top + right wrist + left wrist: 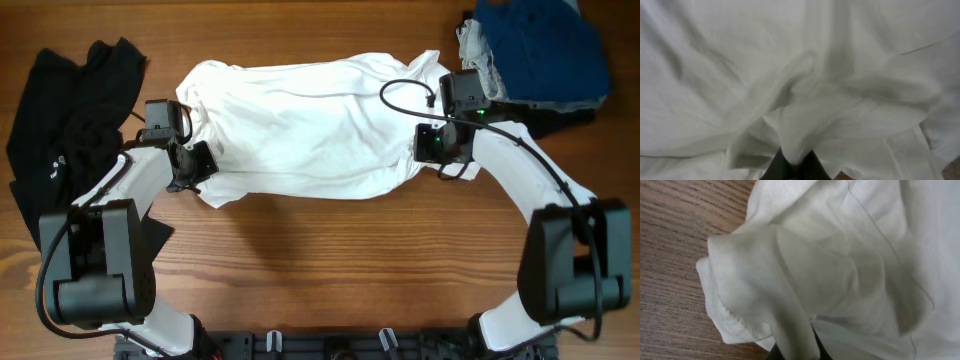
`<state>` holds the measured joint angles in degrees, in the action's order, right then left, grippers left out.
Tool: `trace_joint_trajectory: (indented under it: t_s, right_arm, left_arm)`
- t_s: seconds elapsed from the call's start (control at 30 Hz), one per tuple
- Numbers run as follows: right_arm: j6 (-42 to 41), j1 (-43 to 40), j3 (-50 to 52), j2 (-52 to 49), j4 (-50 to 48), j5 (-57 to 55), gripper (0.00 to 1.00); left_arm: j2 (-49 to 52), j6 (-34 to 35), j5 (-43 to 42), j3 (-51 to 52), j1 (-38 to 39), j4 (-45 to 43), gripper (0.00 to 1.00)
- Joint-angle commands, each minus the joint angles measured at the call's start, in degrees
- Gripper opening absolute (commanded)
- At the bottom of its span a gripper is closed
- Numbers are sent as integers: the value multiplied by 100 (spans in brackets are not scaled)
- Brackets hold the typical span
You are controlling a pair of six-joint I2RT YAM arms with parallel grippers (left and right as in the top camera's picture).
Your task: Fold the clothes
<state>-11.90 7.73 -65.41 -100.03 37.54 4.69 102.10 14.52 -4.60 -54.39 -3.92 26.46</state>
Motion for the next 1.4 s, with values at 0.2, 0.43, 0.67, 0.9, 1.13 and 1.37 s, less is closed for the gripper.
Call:
trace_joint_trajectory:
  t_s: [0.2, 0.43, 0.67, 0.9, 1.13, 1.37]
  right_arm:
    - [-9, -660, -199, 907, 258, -210, 5]
    - [140, -1008, -264, 1508, 352, -81, 4]
    - [140, -1038, -367, 1858, 369, 31, 4]
    - [142, -1038, -555, 1893, 437, 310, 4]
    - [122, -1213, -2337, 1996, 1639, 282, 4]
    - [291, -1447, -4546, 2120, 2863, 280, 4]
  left_arm:
    - [483, 96, 72, 376, 52, 151, 4]
    - [402, 94, 273, -15, -50, 444, 4]
    - [-133, 92, 273, -1178, -146, 1753, 4]
    - [-1097, -81, 284, -1735, -146, 2444, 4]
    - [-2492, -76, 417, -3005, -151, 2942, 4]
    - [-3617, 118, 750, -4769, -151, 2848, 4]
